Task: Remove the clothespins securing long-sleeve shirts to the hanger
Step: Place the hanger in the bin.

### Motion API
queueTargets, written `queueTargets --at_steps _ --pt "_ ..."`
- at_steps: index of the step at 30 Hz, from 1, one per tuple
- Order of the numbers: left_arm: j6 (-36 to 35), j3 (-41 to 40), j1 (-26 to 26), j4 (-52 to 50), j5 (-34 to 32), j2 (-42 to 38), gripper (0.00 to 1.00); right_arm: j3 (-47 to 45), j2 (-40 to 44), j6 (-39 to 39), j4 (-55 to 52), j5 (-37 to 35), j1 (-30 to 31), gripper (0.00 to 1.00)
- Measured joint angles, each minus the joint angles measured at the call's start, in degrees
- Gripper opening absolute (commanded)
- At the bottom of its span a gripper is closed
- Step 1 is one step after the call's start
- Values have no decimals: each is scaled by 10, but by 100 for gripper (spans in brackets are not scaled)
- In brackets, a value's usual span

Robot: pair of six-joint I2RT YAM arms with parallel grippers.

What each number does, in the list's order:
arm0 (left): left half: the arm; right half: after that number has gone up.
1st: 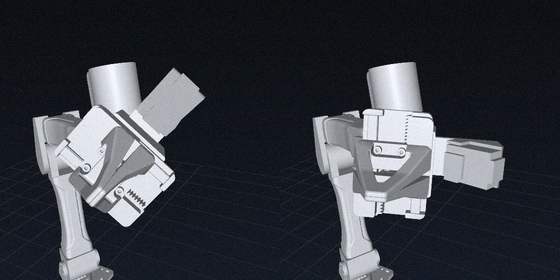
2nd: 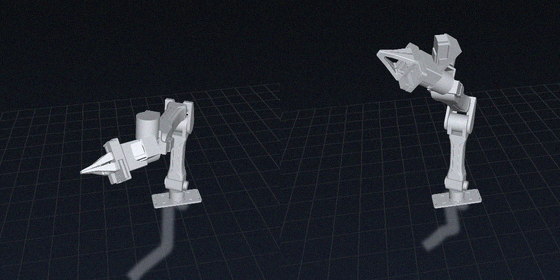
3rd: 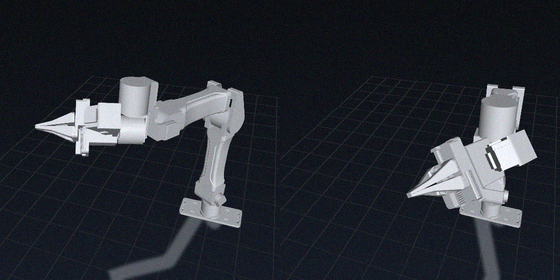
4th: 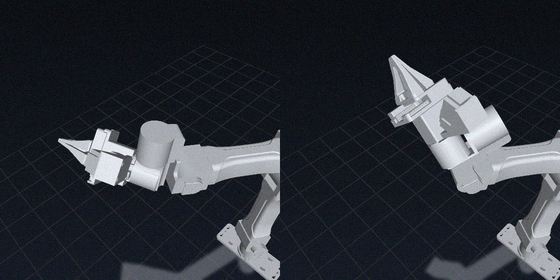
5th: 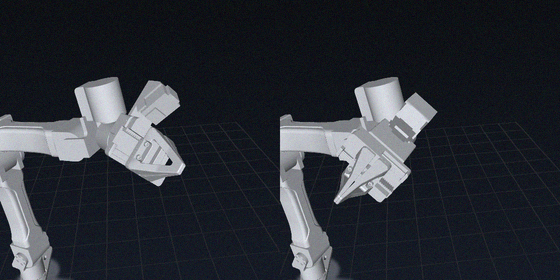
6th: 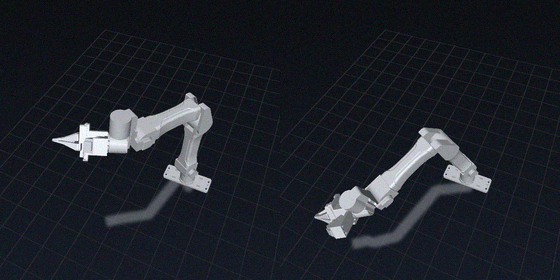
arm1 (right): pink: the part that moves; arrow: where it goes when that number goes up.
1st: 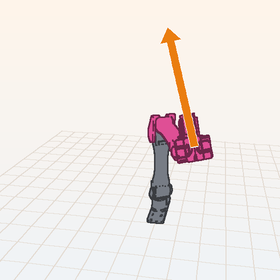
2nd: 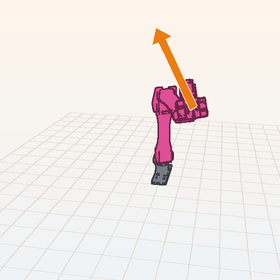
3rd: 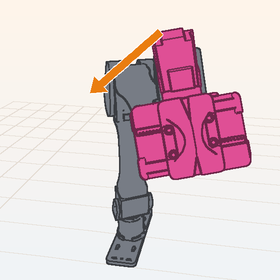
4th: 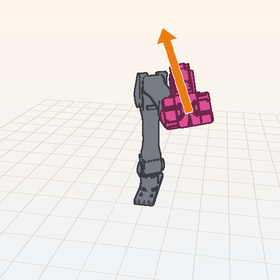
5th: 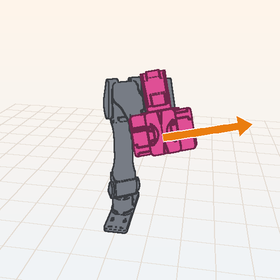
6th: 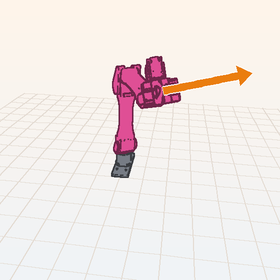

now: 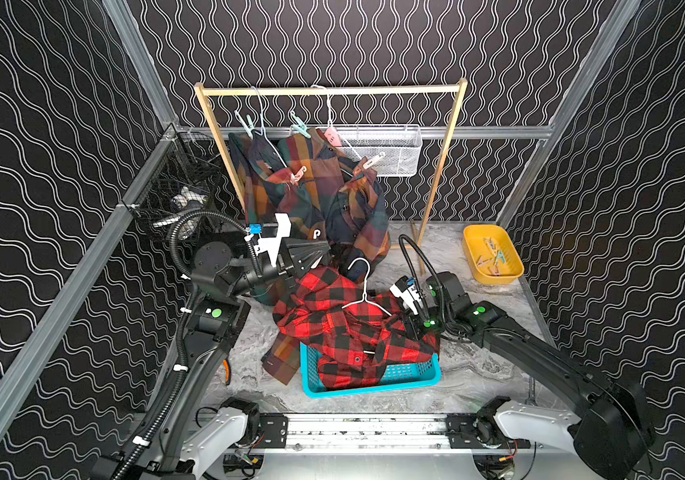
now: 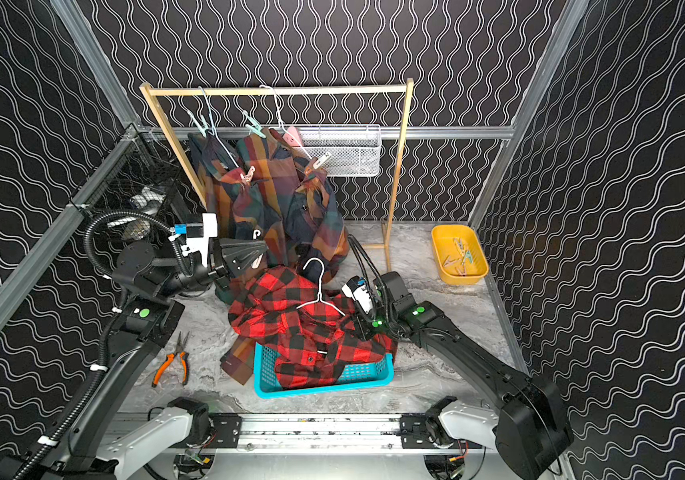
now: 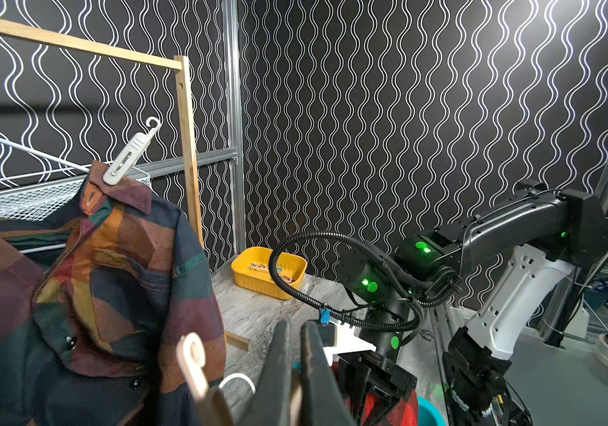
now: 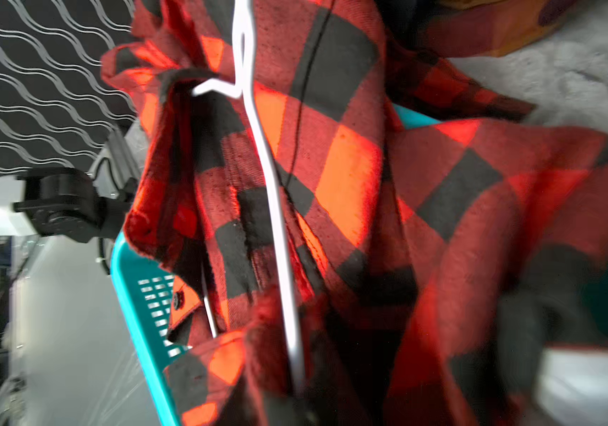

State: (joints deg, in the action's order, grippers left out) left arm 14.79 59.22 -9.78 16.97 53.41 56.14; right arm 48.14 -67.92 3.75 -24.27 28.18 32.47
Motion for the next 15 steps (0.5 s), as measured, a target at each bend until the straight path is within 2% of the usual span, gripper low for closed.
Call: queueTargets --at_steps 5,10,15 --pt "20 -16 -16 15 -33 0 0 13 63 14 -16 -85 1 56" --pt "19 -22 -61 15 -117 3 0 34 136 23 3 -174 11 59" --pt "20 -43 -107 20 -214 17 0 37 147 40 91 -215 51 59"
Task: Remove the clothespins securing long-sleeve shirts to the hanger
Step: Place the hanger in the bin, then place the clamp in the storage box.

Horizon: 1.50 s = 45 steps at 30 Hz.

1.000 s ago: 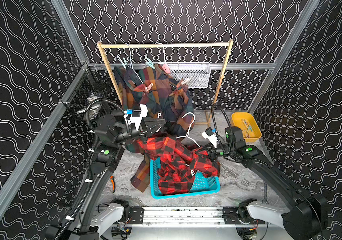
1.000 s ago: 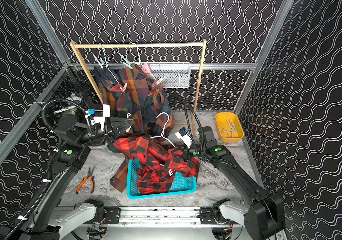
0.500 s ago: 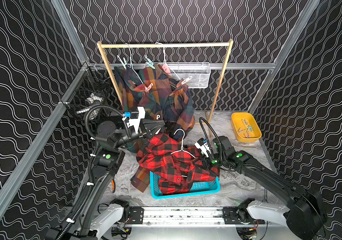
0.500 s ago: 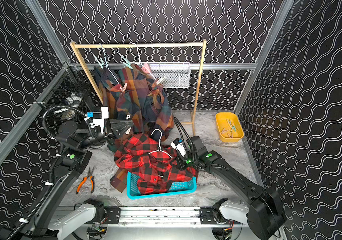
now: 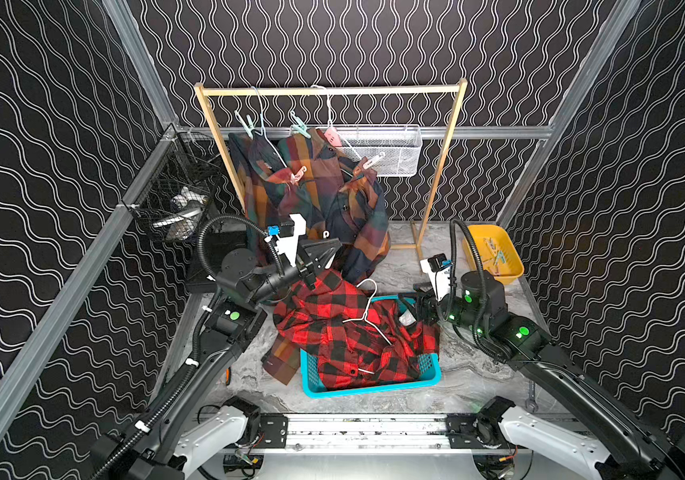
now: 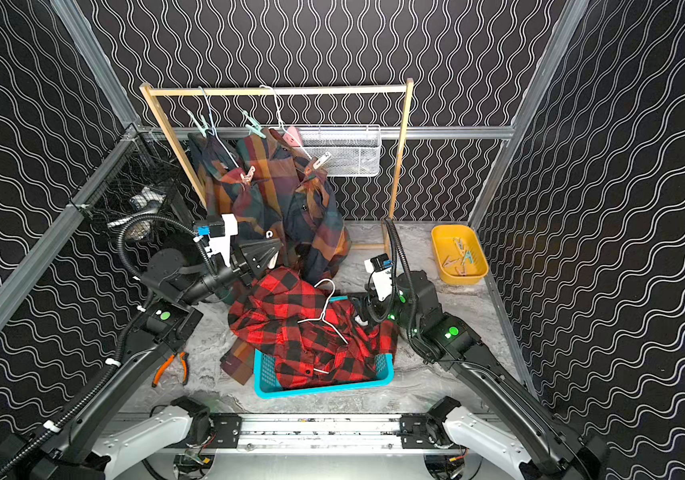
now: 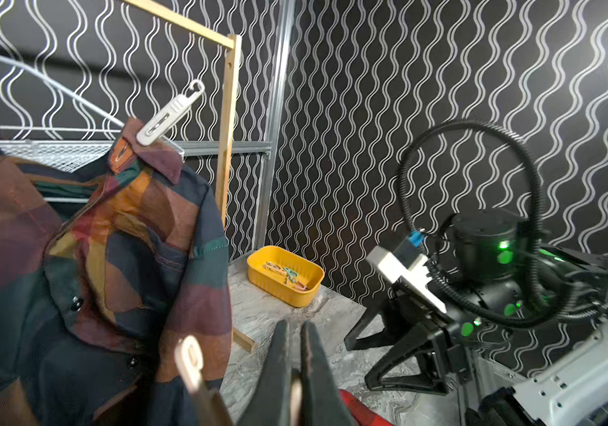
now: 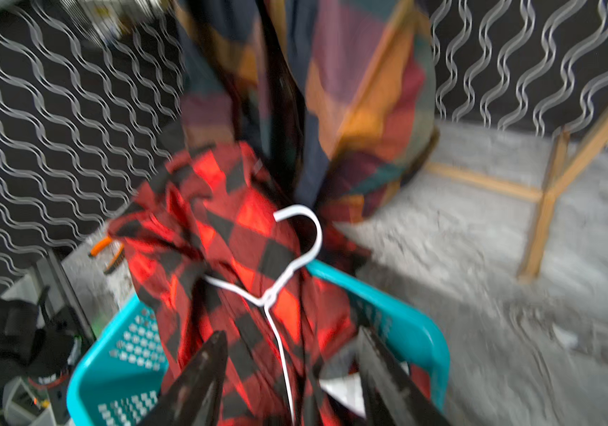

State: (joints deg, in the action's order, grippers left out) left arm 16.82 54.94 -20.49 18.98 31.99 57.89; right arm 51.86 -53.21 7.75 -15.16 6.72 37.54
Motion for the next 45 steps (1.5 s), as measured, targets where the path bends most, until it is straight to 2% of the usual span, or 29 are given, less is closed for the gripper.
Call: queueTargets --at_steps 7,17,39,45 --pt "13 -11 -36 31 -80 24 0 43 -87 14 155 9 60 59" --pt "14 -15 -47 53 -119 35 0 91 -188 48 294 60 83 58" --pt "14 -22 -48 72 -133 39 0 163 -293 68 335 67 93 57" --pt "17 -26 -48 73 -132 39 0 170 -310 68 338 71 93 53"
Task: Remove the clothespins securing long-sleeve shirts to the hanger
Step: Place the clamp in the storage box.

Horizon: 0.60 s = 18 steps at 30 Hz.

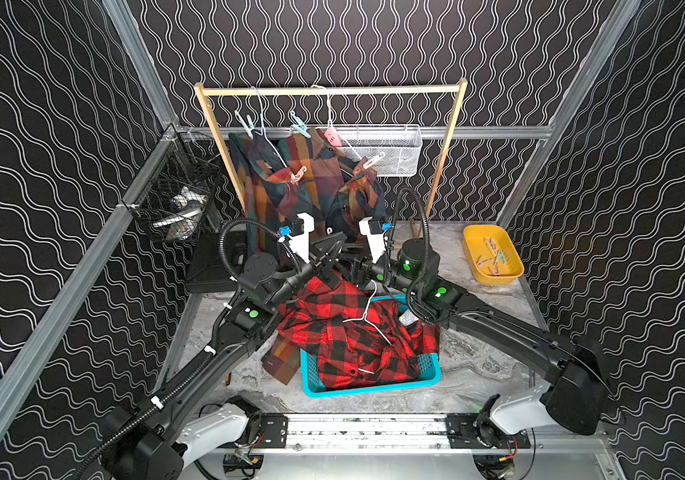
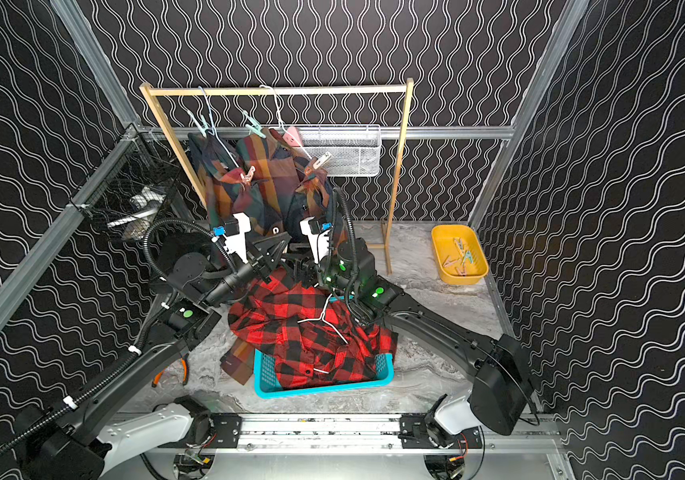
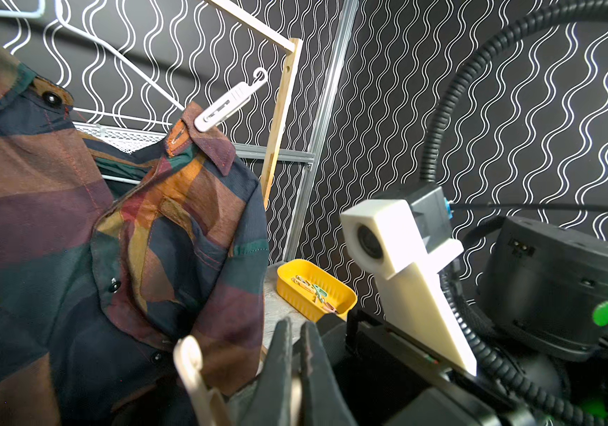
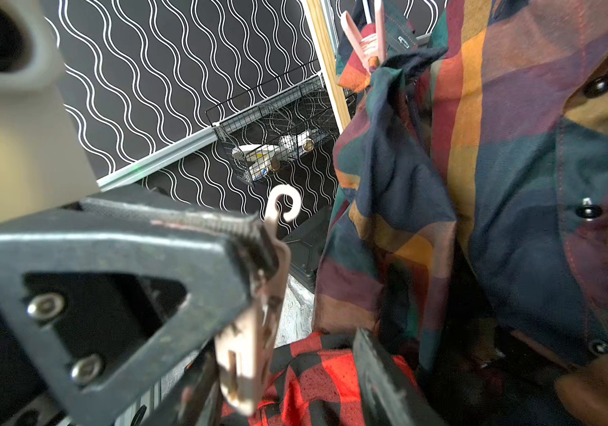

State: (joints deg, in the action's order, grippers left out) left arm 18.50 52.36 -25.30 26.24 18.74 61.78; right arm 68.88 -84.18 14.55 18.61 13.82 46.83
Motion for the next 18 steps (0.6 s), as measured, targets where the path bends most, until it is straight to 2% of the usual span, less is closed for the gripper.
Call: queueTargets --at_steps 2,4,12,13,17,18 --pt "1 -1 0 3 0 0 0 6 -5 0 1 2 0 51" --pt "4 -2 0 7 -1 0 0 13 -9 -1 1 2 1 44" --pt "10 -7 0 12 -6 3 0 24 -17 -9 -3 21 4 3" --pt "10 -7 1 12 -8 4 0 24 -18 -11 -4 21 4 0" --pt "10 0 1 3 -6 8 0 24 -18 -10 -6 16 3 0" --pt "10 4 1 -3 -5 8 9 24 -16 -10 -7 14 3 0"
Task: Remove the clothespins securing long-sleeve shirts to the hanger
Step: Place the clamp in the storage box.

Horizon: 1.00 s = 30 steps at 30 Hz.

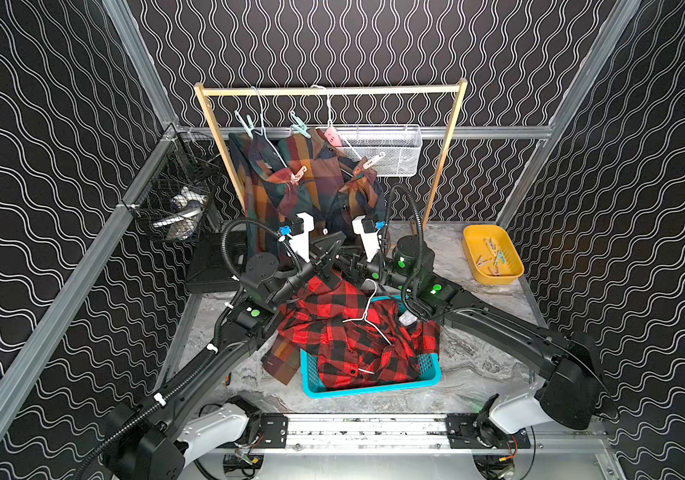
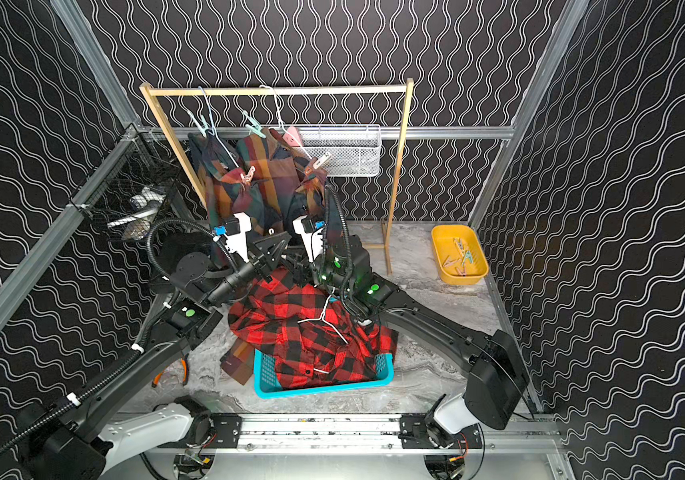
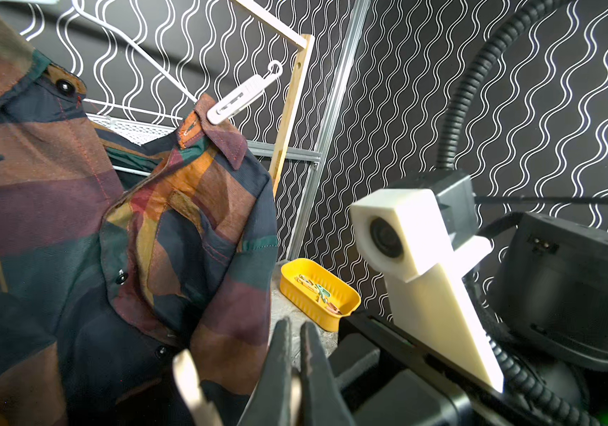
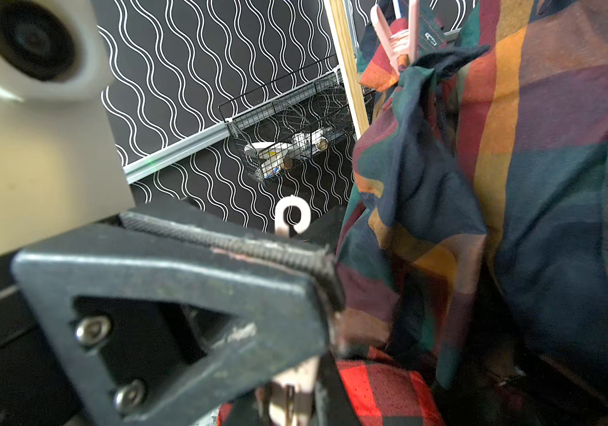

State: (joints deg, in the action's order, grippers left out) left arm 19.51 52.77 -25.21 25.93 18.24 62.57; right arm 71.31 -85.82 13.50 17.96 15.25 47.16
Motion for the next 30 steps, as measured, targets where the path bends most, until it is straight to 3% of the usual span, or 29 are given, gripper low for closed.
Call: queueTargets --at_steps 2,4,7,8,11,15,21,26,30 --pt "-2 7 0 -8 3 0 24 0 5 -1 -1 -2 0 0" --pt "-2 12 0 -18 13 -3 51 -1 11 0 -1 -15 0 0" --pt "-17 20 -2 -39 24 -16 84 -15 30 0 -6 -40 -4 0" --pt "-18 23 -2 -45 23 -22 89 -22 40 0 -12 -46 -5 0" --pt "-35 30 0 -65 15 -40 95 -47 83 -2 -35 -57 -9 0" --pt "-68 47 0 -101 5 -61 97 -97 168 -4 -77 -79 -53 0" --pt "-127 54 1 -165 -33 -73 97 -129 257 22 -191 -80 -246 0" --pt "-156 46 1 -209 -75 -83 98 -125 224 40 -251 -26 -412 0" --pt "-171 39 2 -240 -102 -86 99 -115 147 54 -266 -2 -500 0"
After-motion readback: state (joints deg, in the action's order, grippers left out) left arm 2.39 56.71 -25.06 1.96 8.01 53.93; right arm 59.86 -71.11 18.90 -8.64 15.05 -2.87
